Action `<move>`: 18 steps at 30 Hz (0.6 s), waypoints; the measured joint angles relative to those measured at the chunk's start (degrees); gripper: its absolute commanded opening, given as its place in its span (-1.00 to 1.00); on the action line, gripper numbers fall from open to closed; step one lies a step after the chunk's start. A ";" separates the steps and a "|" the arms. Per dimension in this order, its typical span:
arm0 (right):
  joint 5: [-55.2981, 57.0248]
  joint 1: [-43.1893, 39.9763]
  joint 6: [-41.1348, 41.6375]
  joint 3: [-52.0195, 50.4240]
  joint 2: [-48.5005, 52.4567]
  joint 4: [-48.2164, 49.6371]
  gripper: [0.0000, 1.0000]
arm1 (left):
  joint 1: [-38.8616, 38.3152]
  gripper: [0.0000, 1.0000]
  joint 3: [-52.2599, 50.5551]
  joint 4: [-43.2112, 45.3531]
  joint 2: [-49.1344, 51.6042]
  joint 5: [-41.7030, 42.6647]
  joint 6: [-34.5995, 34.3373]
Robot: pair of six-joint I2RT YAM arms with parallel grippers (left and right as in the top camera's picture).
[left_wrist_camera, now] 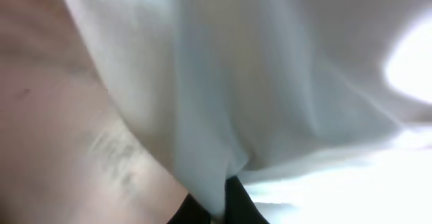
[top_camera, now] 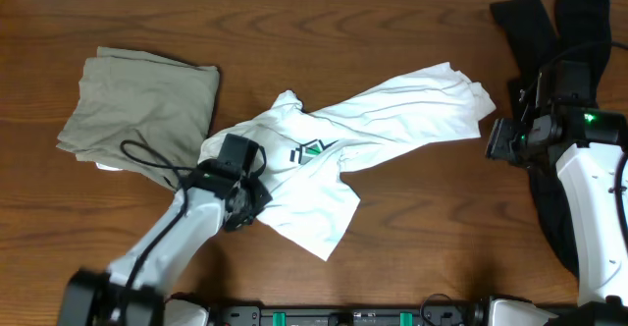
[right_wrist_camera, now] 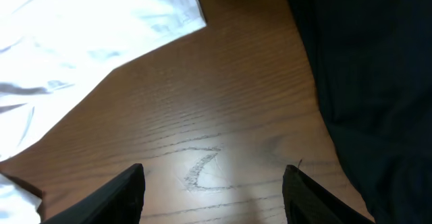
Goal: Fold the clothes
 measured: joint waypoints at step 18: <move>-15.26 1.95 -2.54 -17.25 0.00 20.00 0.40 | 0.00 -0.88 -0.04 -17.59 -32.24 -7.23 1.97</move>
